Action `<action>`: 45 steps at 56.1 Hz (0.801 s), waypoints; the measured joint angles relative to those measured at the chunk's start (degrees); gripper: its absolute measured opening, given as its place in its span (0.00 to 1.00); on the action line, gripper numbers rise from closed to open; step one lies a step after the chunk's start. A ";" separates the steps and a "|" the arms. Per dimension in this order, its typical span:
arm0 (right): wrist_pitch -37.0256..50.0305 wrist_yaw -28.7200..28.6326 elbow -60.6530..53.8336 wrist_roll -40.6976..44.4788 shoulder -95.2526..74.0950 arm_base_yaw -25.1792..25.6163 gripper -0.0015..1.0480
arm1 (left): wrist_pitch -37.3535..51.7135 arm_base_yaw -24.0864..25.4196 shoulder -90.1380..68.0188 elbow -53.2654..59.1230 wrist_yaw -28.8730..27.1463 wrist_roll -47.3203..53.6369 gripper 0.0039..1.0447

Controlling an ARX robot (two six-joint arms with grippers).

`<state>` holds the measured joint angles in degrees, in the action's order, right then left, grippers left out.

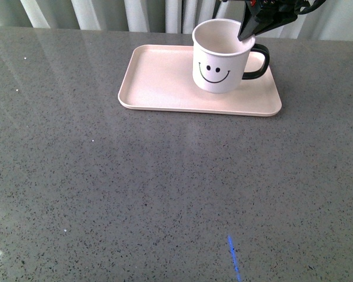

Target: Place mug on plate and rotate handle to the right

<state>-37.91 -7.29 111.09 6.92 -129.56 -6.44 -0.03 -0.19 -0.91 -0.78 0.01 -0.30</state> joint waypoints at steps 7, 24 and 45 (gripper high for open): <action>-0.26 -0.94 1.27 1.53 -1.22 0.02 0.02 | 0.00 0.00 0.00 0.00 0.00 0.00 0.91; -0.57 -2.05 2.82 4.02 -4.35 0.46 0.02 | 0.02 0.00 0.00 0.00 0.00 0.00 0.91; -0.46 -1.90 3.23 6.03 -4.92 0.55 0.02 | 0.00 0.00 0.00 0.00 0.00 0.00 0.91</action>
<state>-38.37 -9.19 114.32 12.95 -134.47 -5.89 -0.03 -0.19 -0.91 -0.78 0.01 -0.30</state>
